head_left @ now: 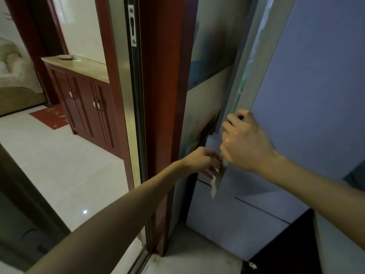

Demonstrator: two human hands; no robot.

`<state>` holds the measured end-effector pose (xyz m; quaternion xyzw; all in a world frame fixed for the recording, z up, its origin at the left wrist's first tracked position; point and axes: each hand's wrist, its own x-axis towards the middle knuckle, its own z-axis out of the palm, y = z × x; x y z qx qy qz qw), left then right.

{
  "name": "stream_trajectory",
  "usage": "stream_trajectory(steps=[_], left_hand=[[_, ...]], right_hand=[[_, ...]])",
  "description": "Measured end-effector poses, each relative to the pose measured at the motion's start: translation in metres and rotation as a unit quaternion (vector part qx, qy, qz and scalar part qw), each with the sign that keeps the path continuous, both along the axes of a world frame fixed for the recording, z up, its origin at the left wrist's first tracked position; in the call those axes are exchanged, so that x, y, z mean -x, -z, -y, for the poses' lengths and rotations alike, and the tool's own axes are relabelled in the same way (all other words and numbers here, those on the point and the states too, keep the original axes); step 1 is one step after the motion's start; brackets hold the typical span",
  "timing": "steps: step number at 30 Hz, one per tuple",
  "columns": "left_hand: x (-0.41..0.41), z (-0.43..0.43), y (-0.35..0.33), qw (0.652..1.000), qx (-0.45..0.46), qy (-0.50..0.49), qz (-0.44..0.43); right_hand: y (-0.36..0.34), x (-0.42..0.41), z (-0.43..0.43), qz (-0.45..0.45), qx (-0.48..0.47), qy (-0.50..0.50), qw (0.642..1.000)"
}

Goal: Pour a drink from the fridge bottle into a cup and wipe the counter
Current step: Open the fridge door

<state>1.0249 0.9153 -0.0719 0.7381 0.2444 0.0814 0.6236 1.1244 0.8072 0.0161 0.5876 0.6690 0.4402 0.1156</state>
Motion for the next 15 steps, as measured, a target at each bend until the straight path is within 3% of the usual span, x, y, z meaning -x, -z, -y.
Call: stream_trajectory(steps=[7, 15], left_hand=[[0.016, 0.056, -0.020, 0.993, -0.035, 0.105, -0.046], [0.034, 0.148, -0.018, 0.989, -0.069, 0.127, -0.035]], right_hand=[[0.004, 0.024, 0.066, -0.009, 0.011, 0.048, 0.999], [0.011, 0.041, 0.150, -0.039, 0.009, 0.134, 0.990]])
